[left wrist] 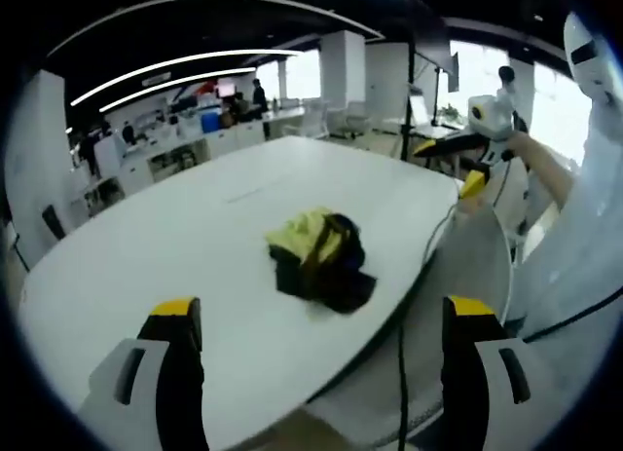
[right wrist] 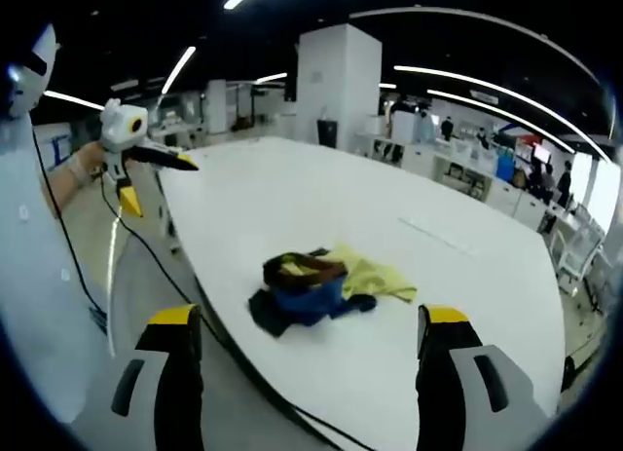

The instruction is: Fold the garment on the visible template until the final outline fits inside the template.

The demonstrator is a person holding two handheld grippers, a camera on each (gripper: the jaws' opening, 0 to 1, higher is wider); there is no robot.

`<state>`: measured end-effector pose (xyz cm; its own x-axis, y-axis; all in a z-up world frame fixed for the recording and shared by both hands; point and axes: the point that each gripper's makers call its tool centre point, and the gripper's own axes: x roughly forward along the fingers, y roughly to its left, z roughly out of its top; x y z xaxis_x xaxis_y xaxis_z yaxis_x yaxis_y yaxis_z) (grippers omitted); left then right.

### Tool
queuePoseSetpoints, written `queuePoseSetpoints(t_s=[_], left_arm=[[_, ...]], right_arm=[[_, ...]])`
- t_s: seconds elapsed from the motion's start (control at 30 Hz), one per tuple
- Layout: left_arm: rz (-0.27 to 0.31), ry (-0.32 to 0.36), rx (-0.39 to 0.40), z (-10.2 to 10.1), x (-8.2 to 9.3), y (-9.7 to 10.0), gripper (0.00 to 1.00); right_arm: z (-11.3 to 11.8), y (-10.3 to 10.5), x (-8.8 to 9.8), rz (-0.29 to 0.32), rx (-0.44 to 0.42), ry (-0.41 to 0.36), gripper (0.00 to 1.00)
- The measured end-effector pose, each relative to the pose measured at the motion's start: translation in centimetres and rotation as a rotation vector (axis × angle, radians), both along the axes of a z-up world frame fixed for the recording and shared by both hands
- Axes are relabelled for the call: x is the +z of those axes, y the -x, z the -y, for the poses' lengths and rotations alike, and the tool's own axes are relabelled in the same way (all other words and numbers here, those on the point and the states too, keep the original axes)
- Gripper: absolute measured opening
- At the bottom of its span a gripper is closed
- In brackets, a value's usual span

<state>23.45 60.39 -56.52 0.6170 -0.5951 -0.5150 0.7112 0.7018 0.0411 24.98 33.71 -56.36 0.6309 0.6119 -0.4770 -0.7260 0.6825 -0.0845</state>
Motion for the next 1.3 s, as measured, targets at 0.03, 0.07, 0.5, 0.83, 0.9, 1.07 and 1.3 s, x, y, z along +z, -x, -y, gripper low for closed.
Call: queuePoseSetpoints(t_s=[0.03, 0.07, 0.5, 0.83, 0.9, 1.07, 1.3], left_arm=[[-0.001, -0.004, -0.007, 0.0, 0.0, 0.0, 1.00], [0.000, -0.001, -0.022, 0.2, -0.2, -0.1, 1.00], [-0.014, 0.010, -0.069, 1.3, -0.6, -0.1, 1.00], [-0.036, -0.022, -0.057, 2.3, -1.4, 0.0, 1.00], [-0.033, -0.024, -0.056, 2.4, -1.6, -0.2, 1.00], [-0.052, -0.043, -0.061, 3.3, -2.2, -1.1, 1.00], [-0.069, -0.091, -0.062, 3.5, -2.5, -2.4, 1.00]], right_arm=[[-0.2, 0.1, 0.1, 0.003, -0.006, -0.002, 0.91], [-0.3, 0.2, 0.2, 0.004, -0.013, -0.002, 0.90], [0.1, 0.9, 0.0, -0.024, -0.041, 0.027, 0.86], [1.8, 0.2, -0.7, -0.034, -0.028, 0.030, 0.93], [2.4, 0.0, -1.0, -0.036, -0.026, 0.029, 0.94], [3.3, -0.4, -0.8, -0.032, -0.039, 0.015, 1.00], [3.9, -1.2, -1.8, -0.067, -0.052, 0.011, 1.00]])
